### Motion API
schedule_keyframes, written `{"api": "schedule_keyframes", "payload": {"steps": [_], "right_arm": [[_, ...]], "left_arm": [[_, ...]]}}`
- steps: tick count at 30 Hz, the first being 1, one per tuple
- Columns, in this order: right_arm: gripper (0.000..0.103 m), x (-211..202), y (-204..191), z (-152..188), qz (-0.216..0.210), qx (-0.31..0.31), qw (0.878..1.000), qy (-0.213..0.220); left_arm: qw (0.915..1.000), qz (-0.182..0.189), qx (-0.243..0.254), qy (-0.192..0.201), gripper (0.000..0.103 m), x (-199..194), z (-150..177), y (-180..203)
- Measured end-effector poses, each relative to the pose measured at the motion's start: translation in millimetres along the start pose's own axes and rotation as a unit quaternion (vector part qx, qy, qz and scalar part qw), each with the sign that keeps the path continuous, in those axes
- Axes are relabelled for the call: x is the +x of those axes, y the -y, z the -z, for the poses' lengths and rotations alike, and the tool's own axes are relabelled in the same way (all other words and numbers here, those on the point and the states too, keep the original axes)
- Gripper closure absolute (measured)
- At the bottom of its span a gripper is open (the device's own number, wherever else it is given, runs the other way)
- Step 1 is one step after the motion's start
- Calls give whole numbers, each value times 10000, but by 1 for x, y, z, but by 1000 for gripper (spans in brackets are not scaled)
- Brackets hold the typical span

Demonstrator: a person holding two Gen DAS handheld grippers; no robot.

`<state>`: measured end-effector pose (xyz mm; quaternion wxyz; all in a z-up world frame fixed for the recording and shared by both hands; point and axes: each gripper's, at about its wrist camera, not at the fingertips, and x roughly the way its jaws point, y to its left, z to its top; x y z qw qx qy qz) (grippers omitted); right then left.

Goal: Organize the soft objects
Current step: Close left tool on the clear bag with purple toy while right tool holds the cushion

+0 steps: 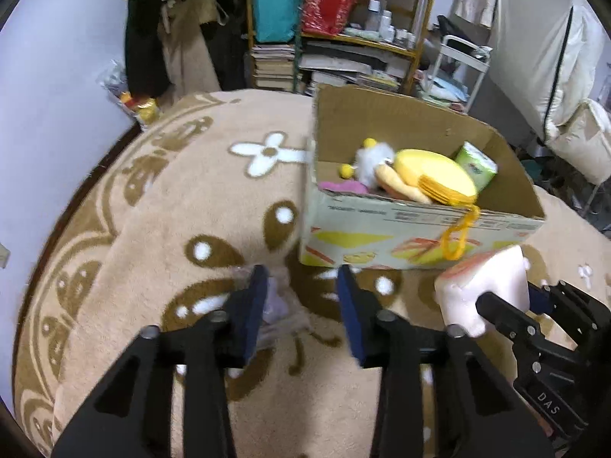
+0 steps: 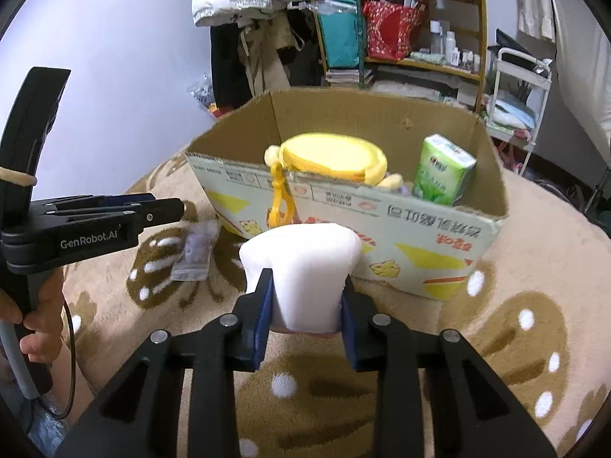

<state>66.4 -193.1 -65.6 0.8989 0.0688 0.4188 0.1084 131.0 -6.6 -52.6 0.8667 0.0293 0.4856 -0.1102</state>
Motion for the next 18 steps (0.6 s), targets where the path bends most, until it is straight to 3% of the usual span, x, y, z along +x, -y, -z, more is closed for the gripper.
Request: {"api": "schedule_keyframes", "payload": {"steps": [6,9,10,11,15,18], "right_arm": [[70,-18,-2,2,41,-64,9998,159],[70,-19,0,3,68,-17,9999,155],[70,-19,1,3,76,-2,9999,155],[70,-19,3,3,89,16,9998,156],[70,-19,8,4,105,100,9998,130],[70,-17,10,5,102,137,9998,93]], "left_arm": [[9990,-89,-248,-353,73,19,1,-9],[9972,-81,-441,-601,63,32,1,-14],[9967,-156,-473,-643,53,37,0,-14],[9963,-231,-485,-669,49,41,1,-15],[9920,-474,-639,-979,46,62,1,-22],[9878,-505,-858,-1196,36,75,3,-30]]}}
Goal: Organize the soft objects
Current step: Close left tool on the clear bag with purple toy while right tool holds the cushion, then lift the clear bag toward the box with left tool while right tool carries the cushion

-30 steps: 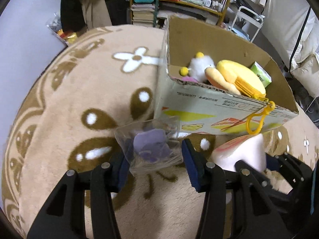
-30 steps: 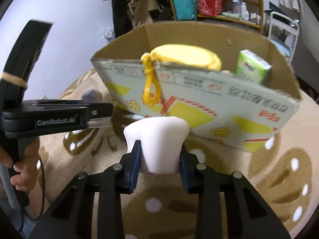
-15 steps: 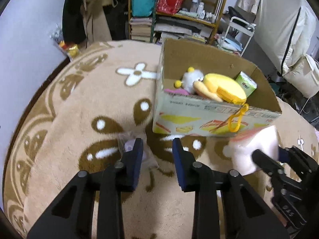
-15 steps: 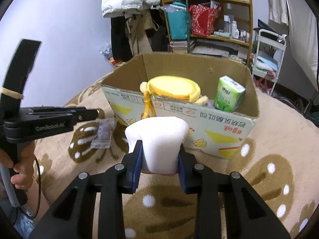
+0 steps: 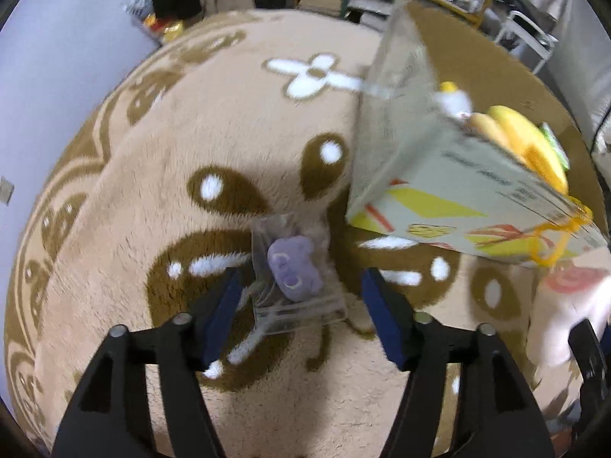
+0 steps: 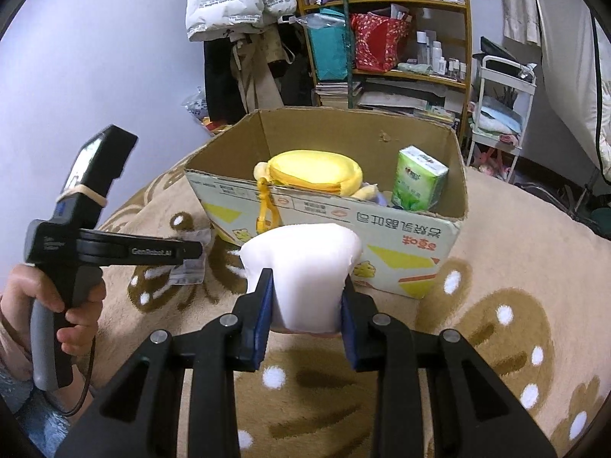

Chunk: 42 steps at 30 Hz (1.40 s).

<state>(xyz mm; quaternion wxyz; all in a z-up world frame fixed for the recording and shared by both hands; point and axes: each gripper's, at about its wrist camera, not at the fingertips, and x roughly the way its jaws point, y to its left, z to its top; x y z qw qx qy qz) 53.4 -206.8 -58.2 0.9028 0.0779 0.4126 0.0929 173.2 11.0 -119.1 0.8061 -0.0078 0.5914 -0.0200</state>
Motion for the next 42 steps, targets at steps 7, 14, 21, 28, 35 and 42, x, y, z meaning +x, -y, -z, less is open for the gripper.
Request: {"api": "schedule_keyframes", "payload": {"steps": [7,14,21,28,35,42], "right_arm": [[70,6,-1,0,-38,-37,9999,-102],[70,7,-3,0,-54,-117,9999,-73],[70,-7,-3,-3,40,-195,9996,189],[70,-33,-2,-7,209,-211,9971,698],[70,-40,-3,-7,238,-237,9968,720],[70,-41,-5,-6,256,-236,9969,707]], "left_arm": [[9985,-135,-158,-500,34,30,-1,-6],[9996,-30,44,-293,49,30,1,1],[9999,96,88,-4,50,6,12,4],[9948,208,395,916,86,-55,27,16],[9979,231,302,531,80,-45,26,15],[9986,392,-264,234,44,-12,14,2]]}}
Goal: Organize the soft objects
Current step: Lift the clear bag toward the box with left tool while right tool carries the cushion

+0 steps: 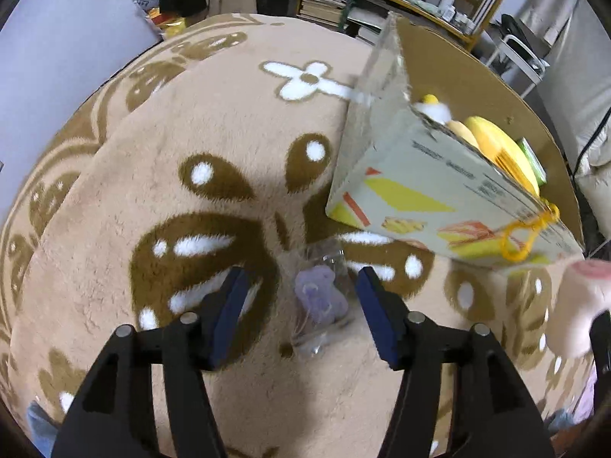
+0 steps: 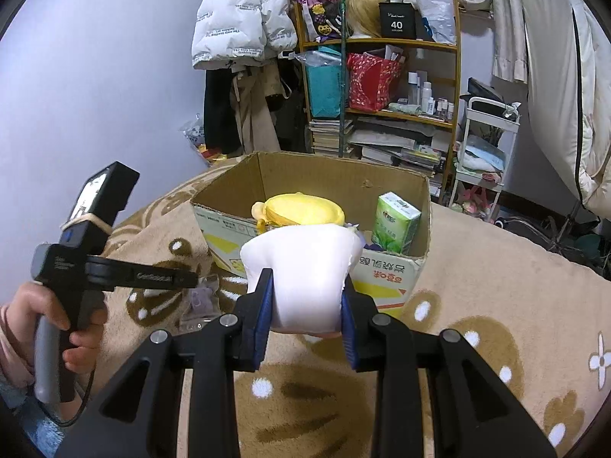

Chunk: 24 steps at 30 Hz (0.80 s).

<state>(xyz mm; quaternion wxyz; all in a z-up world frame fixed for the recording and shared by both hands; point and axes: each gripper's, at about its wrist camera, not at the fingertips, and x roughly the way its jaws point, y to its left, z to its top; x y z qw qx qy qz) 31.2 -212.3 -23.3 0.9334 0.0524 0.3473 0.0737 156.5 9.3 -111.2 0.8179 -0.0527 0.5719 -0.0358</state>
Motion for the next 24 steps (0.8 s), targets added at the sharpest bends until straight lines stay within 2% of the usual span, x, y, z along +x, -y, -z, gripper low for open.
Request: {"api": "schedule_keyframes", "payload": {"steps": [8,12,14,15,17,24], "right_arm": [[70,5,8,2,-59,154,9998,-53],[70,9,12,1,-74,211,9997,-106],[70,11,13,1,-74,234,9996,-112],[70,11,14,1,-80,241,9996,-106],[70,11,14,0,-86,246,9996,-92],[70,9,14,-2,-78,220,9997,-54]], "left_arm": [[9990,-38,-16,-437,36,40,-4,9],[9989,-240,142,-379,35,46,-1,19],[9981,-420,329,-297,49,48,4,26],[9979,-447,410,-246,50,47,6,28],[9977,-450,467,-176,59,44,8,29],[9978,-374,531,-112,60,31,14,31]]}}
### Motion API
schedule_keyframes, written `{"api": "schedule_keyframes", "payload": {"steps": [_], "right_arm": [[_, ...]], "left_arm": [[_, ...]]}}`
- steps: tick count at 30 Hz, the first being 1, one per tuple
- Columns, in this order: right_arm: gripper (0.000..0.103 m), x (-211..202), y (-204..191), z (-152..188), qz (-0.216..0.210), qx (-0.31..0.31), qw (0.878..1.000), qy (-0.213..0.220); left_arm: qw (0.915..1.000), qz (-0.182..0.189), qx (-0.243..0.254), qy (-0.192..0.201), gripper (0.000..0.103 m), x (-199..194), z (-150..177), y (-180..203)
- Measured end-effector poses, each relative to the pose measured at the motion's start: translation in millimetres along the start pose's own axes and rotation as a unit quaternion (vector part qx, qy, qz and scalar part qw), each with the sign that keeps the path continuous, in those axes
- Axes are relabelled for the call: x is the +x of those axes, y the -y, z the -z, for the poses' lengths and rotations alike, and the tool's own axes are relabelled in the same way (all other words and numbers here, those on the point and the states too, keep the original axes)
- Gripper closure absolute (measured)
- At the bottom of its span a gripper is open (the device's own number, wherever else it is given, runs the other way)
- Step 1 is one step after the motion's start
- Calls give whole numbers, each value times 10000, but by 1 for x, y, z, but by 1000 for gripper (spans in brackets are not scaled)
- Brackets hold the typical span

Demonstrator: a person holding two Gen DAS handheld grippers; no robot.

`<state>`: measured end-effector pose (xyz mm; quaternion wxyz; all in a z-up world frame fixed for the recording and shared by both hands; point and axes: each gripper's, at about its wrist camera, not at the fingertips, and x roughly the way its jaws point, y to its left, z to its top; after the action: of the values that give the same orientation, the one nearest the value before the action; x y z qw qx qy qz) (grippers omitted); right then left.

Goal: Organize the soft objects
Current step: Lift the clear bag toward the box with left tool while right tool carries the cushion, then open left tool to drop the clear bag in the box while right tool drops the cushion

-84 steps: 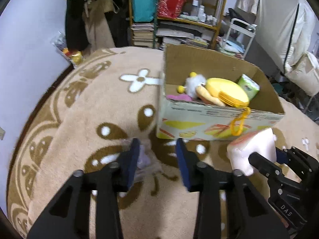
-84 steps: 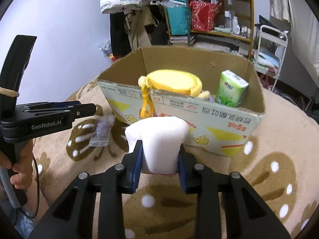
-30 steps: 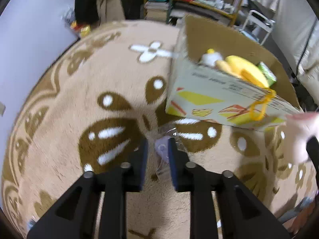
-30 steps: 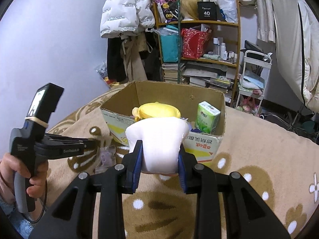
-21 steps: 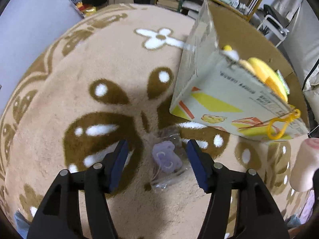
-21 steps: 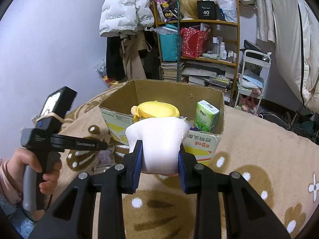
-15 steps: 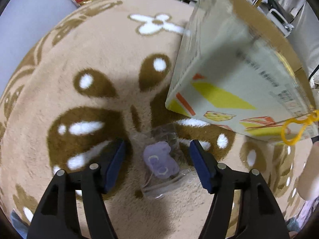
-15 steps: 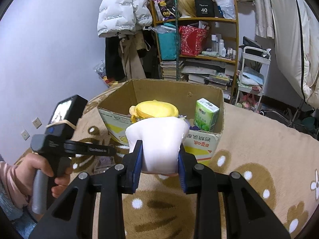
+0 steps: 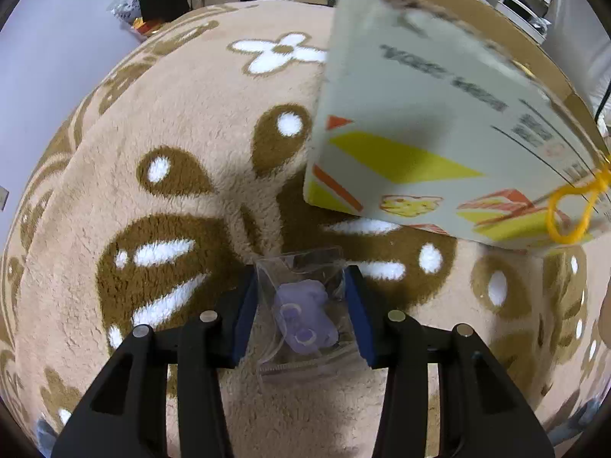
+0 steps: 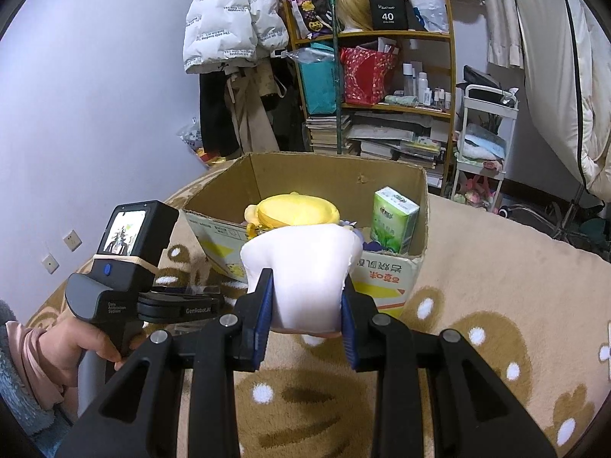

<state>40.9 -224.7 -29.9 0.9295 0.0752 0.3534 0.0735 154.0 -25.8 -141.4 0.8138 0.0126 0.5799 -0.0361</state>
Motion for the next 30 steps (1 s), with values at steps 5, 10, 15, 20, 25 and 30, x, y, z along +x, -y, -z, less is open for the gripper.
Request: {"api": "schedule_keyframes", "payload": {"steps": [5,10,15,20,25,30], "right_arm": [[70,-10,2,-4,63,-22,9998,162],[70,-20,4,-6,94,51,9994,317],[70,-28,5,-7,135,70,9988,471],[70,-32,6,-10,176,85,9978,636],[70,-35,10,-14,188,148,9967,772],[70,-33,17,-21,196,225,9957,874]], "left_arm": [[9995,105,136,250,60,-23,13,6],[9958,116,254,867,60,-60,20,9],[9855,352,261,1637,60,-102,23,12],[9696,418,276,2395,60,-133,22,10],[9524,430,375,2993,60,-158,16,8],[9386,535,564,3362,60,-177,9,15]]}}
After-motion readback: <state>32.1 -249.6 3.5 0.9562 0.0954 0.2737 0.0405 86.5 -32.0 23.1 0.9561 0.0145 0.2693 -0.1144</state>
